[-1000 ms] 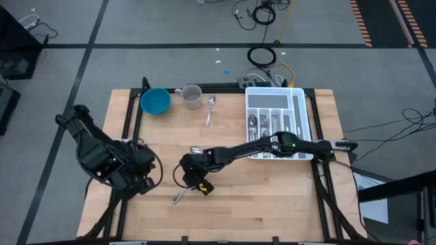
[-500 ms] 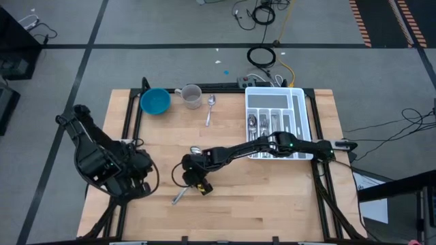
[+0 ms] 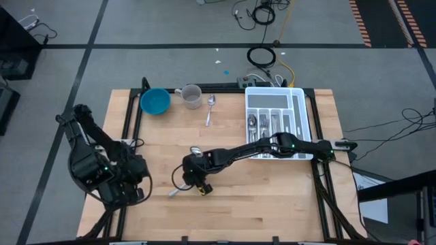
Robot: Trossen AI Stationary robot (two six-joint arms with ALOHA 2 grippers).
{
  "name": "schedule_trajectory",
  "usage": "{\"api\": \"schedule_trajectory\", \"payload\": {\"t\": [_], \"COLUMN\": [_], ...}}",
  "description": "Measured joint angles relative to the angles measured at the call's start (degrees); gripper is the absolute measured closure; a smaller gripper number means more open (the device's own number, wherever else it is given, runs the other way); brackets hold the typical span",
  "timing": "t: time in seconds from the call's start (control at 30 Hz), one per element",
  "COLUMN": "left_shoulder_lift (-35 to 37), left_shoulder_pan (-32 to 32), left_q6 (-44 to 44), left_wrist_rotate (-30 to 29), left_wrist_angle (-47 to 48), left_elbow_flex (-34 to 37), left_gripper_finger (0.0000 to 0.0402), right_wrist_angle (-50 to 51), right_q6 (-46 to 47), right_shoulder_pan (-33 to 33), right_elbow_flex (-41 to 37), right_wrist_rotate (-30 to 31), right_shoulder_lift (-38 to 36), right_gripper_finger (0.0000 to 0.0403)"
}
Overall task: Sort silverware
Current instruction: Put the table knife in the silverware tray
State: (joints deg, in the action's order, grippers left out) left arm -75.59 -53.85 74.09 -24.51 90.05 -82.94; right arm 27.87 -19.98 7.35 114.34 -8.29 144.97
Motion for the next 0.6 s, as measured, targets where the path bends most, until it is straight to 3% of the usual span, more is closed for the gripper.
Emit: {"api": "schedule_trajectory", "payload": {"t": [0.6], "left_shoulder_lift": [0.0], "left_shoulder_pan": [-2.56], "left_q6": [0.63], "left_wrist_rotate": [-3.33], "left_wrist_angle": [-0.03], "left_elbow_flex": [0.0], "left_gripper_finger": [0.0386], "right_wrist_angle": [3.56], "right_q6": [6.56], "right_shoulder_pan": [0.56], "right_elbow_flex": [-0.48], "right_wrist_rotate": [5.06], "right_shoulder_lift": [-10.49], "right_gripper_finger": [0.0401]}}
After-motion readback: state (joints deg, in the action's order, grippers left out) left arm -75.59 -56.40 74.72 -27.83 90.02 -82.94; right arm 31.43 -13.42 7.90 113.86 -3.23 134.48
